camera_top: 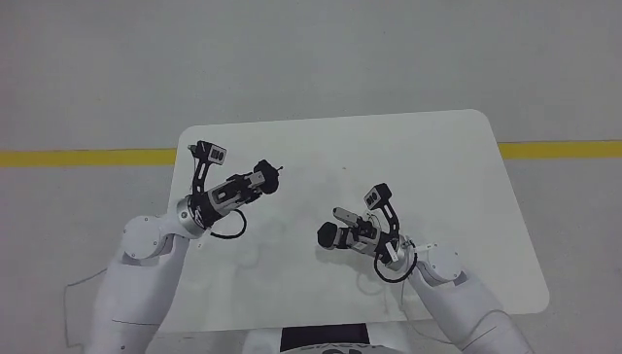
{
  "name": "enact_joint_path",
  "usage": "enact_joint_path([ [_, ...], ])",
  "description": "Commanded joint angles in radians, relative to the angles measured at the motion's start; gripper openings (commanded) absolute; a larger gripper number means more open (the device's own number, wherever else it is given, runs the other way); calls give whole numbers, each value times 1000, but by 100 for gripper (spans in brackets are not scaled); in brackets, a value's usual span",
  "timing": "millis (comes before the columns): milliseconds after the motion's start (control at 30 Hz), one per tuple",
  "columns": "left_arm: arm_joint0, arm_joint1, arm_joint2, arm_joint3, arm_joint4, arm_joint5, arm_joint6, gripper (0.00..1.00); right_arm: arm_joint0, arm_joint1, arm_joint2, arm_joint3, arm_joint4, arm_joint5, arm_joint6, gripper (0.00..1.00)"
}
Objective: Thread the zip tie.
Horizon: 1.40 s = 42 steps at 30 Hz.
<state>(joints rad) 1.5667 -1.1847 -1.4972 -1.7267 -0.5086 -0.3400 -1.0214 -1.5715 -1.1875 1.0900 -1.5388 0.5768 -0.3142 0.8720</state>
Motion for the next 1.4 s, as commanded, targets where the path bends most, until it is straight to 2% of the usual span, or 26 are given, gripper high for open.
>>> enact_joint_path([
  [0,0,0,0,0,0,0,0,0,0,0,0,0,0,0,0,100],
  [733,0,0,0,0,0,0,0,0,0,0,0,0,0,0,0,100],
  [800,-4,0,5,-2,-3,7,18,0,0,0,0,0,0,0,0,100],
  [1167,-81,17,-10,120,-101,0,-128,0,0,0,0,0,0,0,0,100],
  [1367,-81,17,-10,120,-101,0,-128,0,0,0,0,0,0,0,0,100],
])
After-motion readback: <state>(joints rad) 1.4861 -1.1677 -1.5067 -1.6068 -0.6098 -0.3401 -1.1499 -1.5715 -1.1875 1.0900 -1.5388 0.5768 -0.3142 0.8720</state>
